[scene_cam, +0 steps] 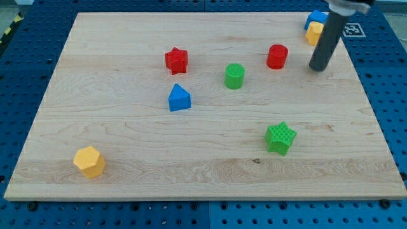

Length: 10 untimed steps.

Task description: Push the blue triangle left to the yellow heart

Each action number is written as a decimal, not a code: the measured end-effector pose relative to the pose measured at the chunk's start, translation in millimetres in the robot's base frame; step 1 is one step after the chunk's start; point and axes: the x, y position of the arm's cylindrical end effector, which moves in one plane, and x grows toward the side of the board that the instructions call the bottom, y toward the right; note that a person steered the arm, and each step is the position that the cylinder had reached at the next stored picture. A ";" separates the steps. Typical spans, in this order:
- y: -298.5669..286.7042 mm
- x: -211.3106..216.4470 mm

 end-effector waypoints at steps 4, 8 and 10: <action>-206.8 113.7; -329.7 67.2; -274.3 67.0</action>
